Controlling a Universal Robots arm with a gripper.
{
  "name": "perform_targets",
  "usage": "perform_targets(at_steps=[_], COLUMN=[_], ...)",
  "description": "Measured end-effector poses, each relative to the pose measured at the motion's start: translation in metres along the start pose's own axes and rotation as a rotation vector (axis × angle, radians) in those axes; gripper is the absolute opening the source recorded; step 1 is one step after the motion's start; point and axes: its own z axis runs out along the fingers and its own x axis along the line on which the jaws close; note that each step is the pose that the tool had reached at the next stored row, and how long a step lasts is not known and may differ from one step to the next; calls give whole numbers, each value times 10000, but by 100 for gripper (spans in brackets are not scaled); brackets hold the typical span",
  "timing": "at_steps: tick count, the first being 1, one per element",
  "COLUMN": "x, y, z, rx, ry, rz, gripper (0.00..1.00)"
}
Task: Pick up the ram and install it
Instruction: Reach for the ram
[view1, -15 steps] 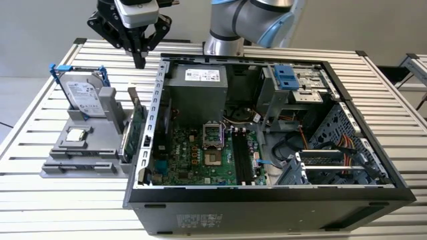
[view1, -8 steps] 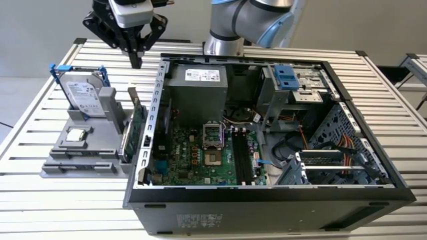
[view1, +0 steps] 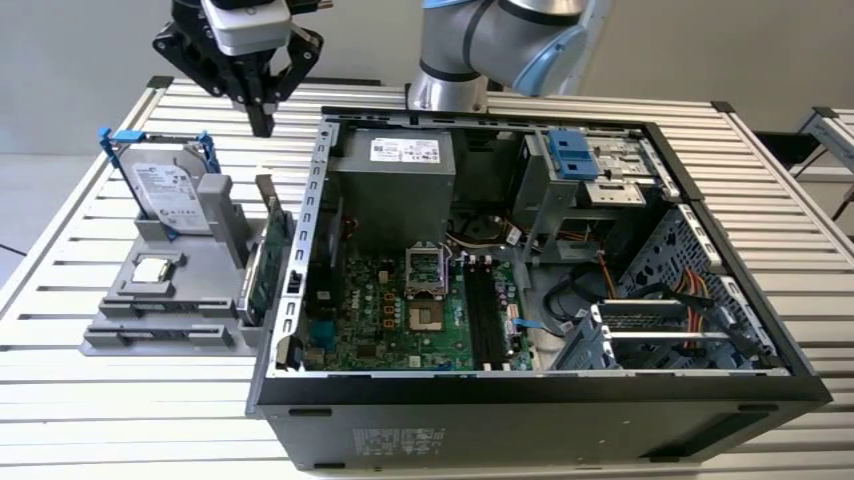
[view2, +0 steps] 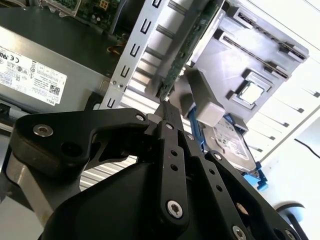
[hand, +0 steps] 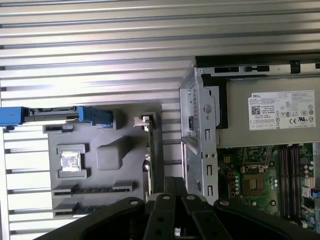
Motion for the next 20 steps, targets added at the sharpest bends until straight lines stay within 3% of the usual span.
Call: perform_targets(at_steps=[20], x=[237], y=[-17], z=[-5], rx=[0], ry=[3], rz=[-24], gripper=[0])
